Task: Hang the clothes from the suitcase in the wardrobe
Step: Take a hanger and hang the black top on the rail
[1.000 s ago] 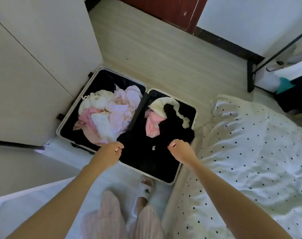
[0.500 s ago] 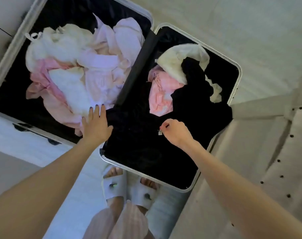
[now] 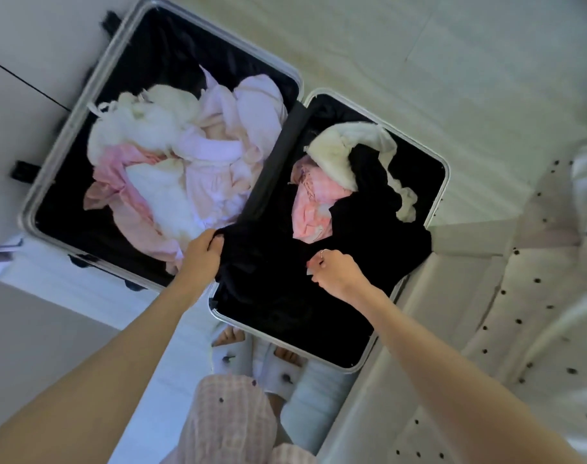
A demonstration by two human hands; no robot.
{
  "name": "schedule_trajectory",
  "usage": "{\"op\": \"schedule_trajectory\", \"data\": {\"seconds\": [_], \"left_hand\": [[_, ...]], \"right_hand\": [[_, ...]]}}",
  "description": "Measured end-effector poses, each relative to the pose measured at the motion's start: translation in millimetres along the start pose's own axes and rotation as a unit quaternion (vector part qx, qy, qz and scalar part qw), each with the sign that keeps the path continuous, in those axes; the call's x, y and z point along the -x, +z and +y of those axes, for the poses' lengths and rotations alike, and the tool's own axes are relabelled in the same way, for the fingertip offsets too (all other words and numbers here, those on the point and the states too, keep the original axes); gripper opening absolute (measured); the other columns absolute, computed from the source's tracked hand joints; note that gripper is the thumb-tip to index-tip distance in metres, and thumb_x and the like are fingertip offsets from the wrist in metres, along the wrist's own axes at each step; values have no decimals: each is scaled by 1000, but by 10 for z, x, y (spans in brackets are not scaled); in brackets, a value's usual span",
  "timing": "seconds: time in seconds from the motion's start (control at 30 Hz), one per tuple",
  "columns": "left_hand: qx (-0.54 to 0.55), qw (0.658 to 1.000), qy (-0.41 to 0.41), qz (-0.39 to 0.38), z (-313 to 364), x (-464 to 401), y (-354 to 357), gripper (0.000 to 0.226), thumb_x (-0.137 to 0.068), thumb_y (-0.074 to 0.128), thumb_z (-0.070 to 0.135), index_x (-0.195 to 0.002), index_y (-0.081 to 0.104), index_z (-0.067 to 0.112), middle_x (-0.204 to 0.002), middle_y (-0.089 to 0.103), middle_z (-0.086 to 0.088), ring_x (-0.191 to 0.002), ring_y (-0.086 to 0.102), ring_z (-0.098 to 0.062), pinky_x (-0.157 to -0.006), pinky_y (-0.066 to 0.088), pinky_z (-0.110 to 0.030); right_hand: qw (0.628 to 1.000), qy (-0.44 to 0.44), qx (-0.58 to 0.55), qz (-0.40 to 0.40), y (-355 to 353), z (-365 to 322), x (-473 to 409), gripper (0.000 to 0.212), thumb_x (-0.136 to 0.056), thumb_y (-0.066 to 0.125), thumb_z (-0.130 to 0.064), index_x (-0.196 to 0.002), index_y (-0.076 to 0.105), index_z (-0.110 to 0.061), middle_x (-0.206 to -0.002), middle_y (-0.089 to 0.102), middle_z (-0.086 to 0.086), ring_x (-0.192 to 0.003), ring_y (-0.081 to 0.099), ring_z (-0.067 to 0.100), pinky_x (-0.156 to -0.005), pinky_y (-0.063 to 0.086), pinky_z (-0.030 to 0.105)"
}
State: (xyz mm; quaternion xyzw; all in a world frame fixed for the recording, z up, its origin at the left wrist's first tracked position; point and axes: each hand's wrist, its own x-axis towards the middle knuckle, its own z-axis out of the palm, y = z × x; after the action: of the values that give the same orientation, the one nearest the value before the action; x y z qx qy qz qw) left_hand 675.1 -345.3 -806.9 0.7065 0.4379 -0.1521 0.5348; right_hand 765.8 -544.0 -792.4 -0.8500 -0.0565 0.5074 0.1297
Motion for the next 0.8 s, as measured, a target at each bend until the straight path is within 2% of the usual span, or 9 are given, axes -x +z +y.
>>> {"op": "schedule_trajectory", "data": {"seconds": [0.07, 0.13, 0.27, 0.4, 0.5, 0.57, 0.67, 0.73, 0.8], "left_hand": [[105, 994, -12, 3, 345, 284, -195, 21, -101, 34, 17, -99, 54, 14, -97, 57, -6, -92, 53, -21, -81, 45, -33], [166, 986, -24, 6, 715, 545, -358, 24, -101, 33, 20, -89, 54, 18, -84, 54, -3, -76, 51, -19, -66, 43, -29], [122, 991, 52, 6, 1453, 1099, -681, 22, -100, 35, 20, -92, 55, 15, -96, 55, -6, -89, 51, -17, -80, 41, -30], [81, 986, 148, 13, 2123, 1756, -999, 24, -99, 38, 16, -93, 56, 2, -86, 51, -6, -82, 46, -12, -69, 35, -21], [64, 976, 205, 42, 2486, 2282, -1204, 23, -98, 40, 15, -94, 56, -1, -83, 51, -7, -76, 45, -10, -66, 34, -16], [69, 970, 227, 55, 2650, 2656, -1333, 18, -98, 40, 14, -92, 56, 7, -78, 52, 0, -71, 45, -4, -65, 35, -13], [77, 963, 248, 70, 2767, 3192, -1527, 22, -98, 40, 14, -93, 55, -2, -81, 51, -7, -73, 45, -10, -68, 36, -18], [85, 962, 243, 94, 2774, 3445, -1686, 23, -98, 42, 14, -92, 55, -3, -79, 49, -9, -74, 43, -13, -69, 36, -21], [86, 961, 238, 108, 2713, 3771, -1921, 22, -97, 42, 16, -88, 55, 1, -75, 48, -6, -73, 43, -14, -72, 35, -27]], "right_hand": [[1000, -10, -2, -8, -197, -160, 318, 29, -94, 46, -23, -117, 59, -11, -114, 64, 10, -103, 61, 28, -87, 50, 36], [1000, -17, -16, -9, -377, -297, 617, 28, -93, 48, -24, -115, 60, -12, -113, 65, 10, -104, 61, 28, -88, 50, 34], [998, -59, 4, 2, -828, -605, 1313, 39, -92, 54, -29, -126, 52, -9, -128, 57, 10, -120, 52, 28, -93, 41, 31], [989, -142, -39, 14, -1271, -908, 1961, 72, -82, 69, -30, -141, 33, -9, -132, 53, 11, -125, 48, 21, -97, 34, 23], [973, -222, -50, 32, -1478, -1110, 2336, 105, -67, 78, -38, -149, 16, -19, -139, 46, 11, -121, 52, 20, -106, 38, 37], [958, -281, -34, 42, -1567, -1251, 2621, 110, -68, 79, -35, -151, 8, -22, -146, 39, 4, -131, 41, 17, -112, 32, 38], [936, -347, -36, 53, -1594, -1445, 3114, 90, -72, 78, -23, -147, 28, -19, -128, 44, -12, -120, 40, 3, -108, 32, 25], [925, -377, -24, 42, -1595, -1570, 3375, 50, -81, 71, -14, -128, 55, -13, -109, 53, -12, -107, 47, 3, -94, 37, 17], [931, -364, -31, 21, -1534, -1698, 3704, 15, -88, 63, -16, -101, 66, -8, -87, 57, -7, -89, 51, 9, -77, 39, 17]]}}
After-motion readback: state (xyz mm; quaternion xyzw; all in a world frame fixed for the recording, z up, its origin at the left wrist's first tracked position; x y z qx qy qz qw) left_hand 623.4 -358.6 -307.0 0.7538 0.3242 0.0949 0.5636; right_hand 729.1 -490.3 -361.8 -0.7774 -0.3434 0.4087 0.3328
